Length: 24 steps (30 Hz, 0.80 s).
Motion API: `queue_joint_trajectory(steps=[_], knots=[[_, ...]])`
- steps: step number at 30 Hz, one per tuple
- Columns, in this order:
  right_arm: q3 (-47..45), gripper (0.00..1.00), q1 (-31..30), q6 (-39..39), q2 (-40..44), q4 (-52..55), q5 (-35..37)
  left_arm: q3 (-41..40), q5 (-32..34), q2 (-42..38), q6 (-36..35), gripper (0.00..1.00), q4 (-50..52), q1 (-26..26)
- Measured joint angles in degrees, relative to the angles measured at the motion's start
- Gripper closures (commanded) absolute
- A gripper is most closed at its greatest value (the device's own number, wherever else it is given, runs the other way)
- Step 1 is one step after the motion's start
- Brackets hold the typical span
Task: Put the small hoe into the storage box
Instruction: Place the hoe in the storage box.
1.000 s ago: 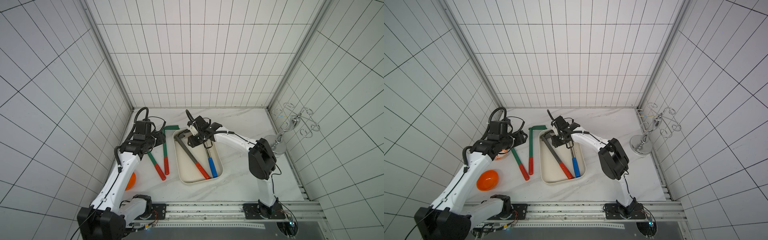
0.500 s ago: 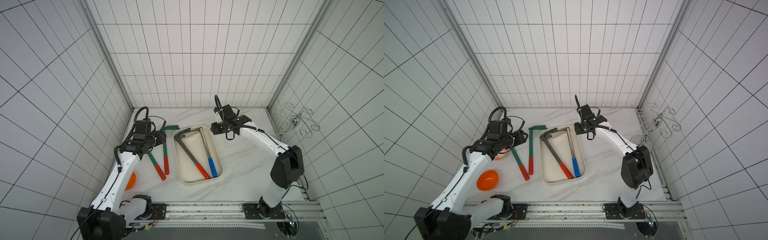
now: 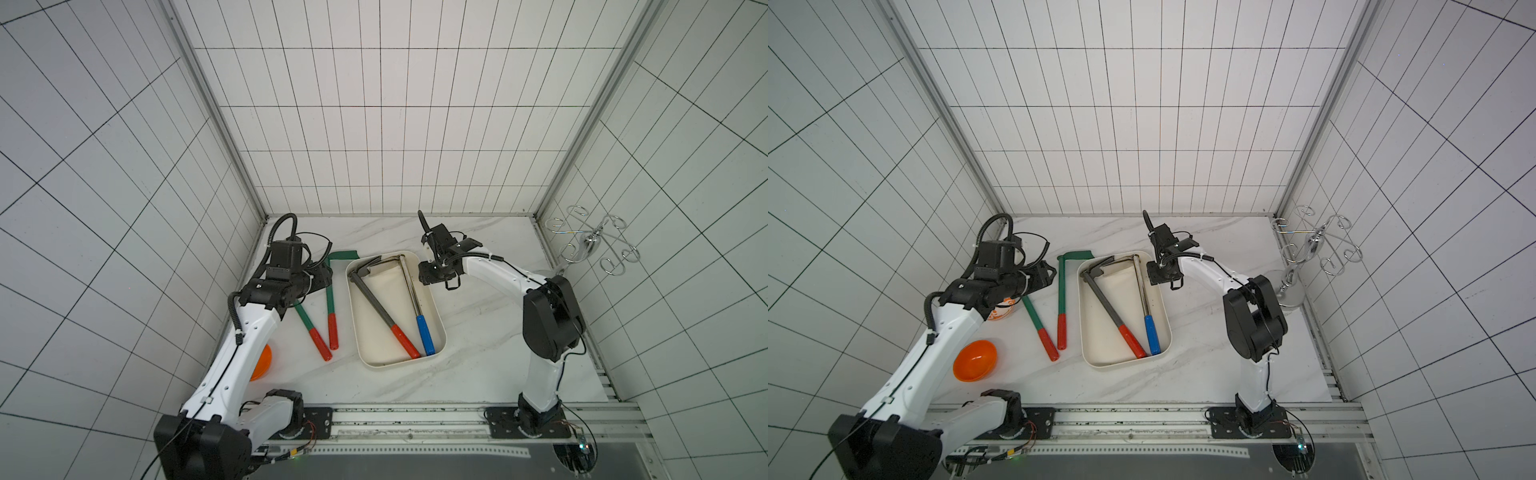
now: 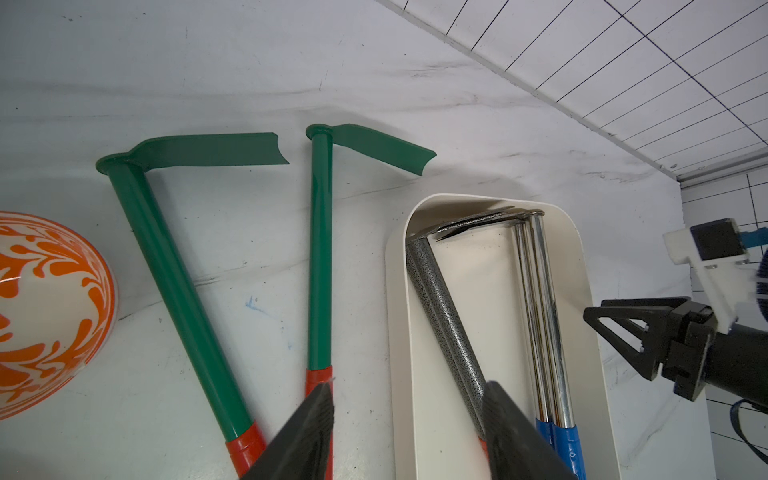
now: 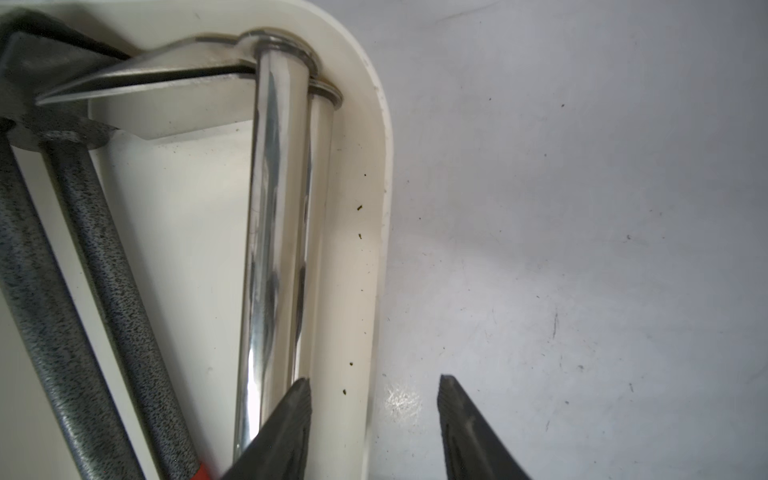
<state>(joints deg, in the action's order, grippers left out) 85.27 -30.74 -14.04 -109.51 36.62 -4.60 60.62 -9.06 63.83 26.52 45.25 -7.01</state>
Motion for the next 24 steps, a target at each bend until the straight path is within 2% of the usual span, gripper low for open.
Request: queue_joint_trajectory(steps=[10,18,24], knots=[[-2.6,0.92,1.1,-1.8,-3.2,-2.2,-0.9,0.8,0.3,0.3,-0.5,0.41,1.4,0.0],[-4.2,0.99,2.3,-0.7,-2.3,-3.9,-0.2,1.2,0.3,1.3,-0.6,0.41,1.7,0.0],[-6.8,1.00,3.9,-1.4,-0.4,-4.9,0.3,1.2,0.4,2.1,-0.6,0.40,1.7,0.0]])
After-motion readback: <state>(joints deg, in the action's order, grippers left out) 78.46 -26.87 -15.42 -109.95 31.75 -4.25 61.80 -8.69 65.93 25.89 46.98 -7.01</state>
